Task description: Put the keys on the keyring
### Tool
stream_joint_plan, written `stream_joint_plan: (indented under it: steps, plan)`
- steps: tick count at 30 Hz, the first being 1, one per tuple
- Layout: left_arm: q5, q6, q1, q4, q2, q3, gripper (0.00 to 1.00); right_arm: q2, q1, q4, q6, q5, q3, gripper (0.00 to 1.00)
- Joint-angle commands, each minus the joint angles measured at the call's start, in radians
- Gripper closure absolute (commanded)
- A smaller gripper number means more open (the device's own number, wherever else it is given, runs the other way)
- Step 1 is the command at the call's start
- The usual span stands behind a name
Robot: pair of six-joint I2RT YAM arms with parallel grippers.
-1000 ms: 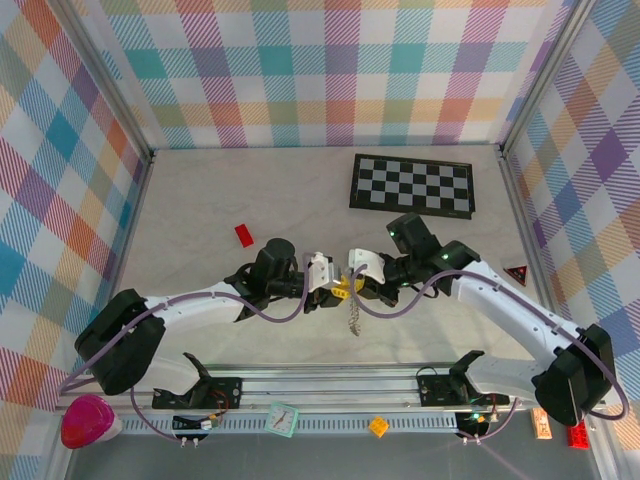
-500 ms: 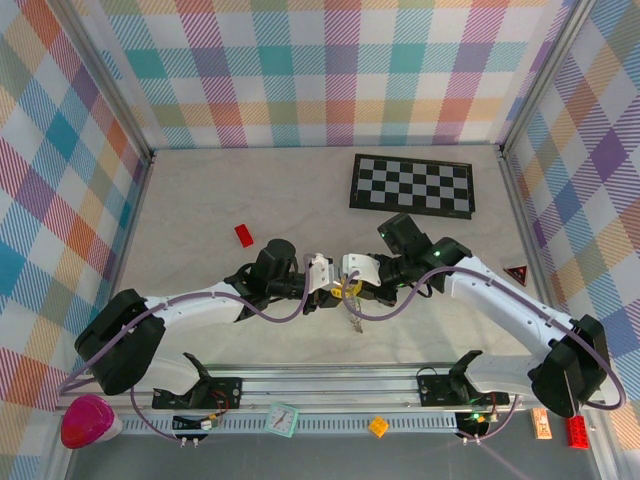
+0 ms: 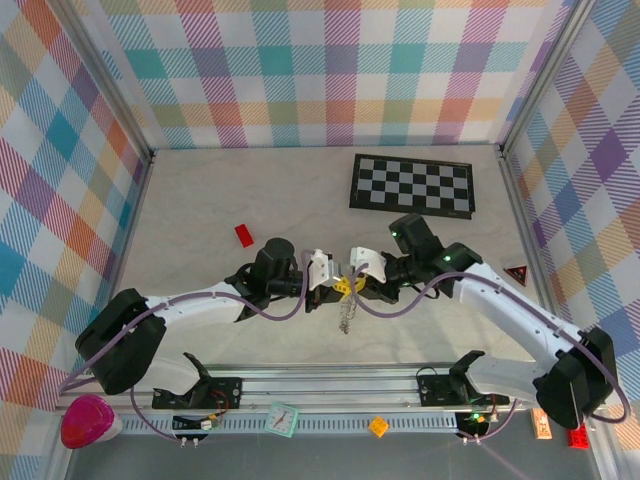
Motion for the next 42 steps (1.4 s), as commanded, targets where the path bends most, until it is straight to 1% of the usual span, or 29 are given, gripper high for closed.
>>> stream_joint_plan:
  steps: [1,3,6,11,16,19,31,35,40,42]
  plan:
    - [0.017,-0.043,-0.009,0.112,0.014,-0.018,1.00,-0.054,-0.067,0.081,0.104,-0.169,-0.051,0.73]
    - [0.019,-0.053,-0.010,0.135,0.018,-0.024,1.00,-0.077,-0.079,0.096,0.126,-0.179,-0.080,0.71]
    - [0.020,-0.057,-0.010,0.145,0.020,-0.027,1.00,-0.095,-0.081,0.097,0.136,-0.168,-0.102,0.71]
    - [0.026,-0.058,-0.009,0.155,0.018,-0.032,1.00,-0.111,-0.082,0.104,0.132,-0.118,-0.119,0.74]
    - [0.028,-0.058,-0.010,0.160,0.017,-0.032,1.00,-0.105,-0.081,0.092,0.118,-0.106,-0.115,0.79]
    - [0.029,-0.058,-0.010,0.160,0.015,-0.032,1.00,-0.098,-0.082,0.104,0.123,-0.093,-0.115,0.80]
    - [0.029,-0.061,-0.009,0.166,0.020,-0.031,1.00,-0.072,-0.081,0.097,0.113,-0.114,-0.103,0.83]
    - [0.029,-0.063,-0.010,0.173,0.022,-0.031,1.00,-0.069,-0.081,0.096,0.111,-0.118,-0.104,0.88]
    - [0.029,-0.066,-0.009,0.177,0.023,-0.031,1.00,-0.070,-0.081,0.092,0.109,-0.127,-0.104,0.99]
    - [0.028,-0.068,-0.010,0.181,0.024,-0.031,1.00,-0.070,-0.081,0.090,0.109,-0.128,-0.106,1.00]
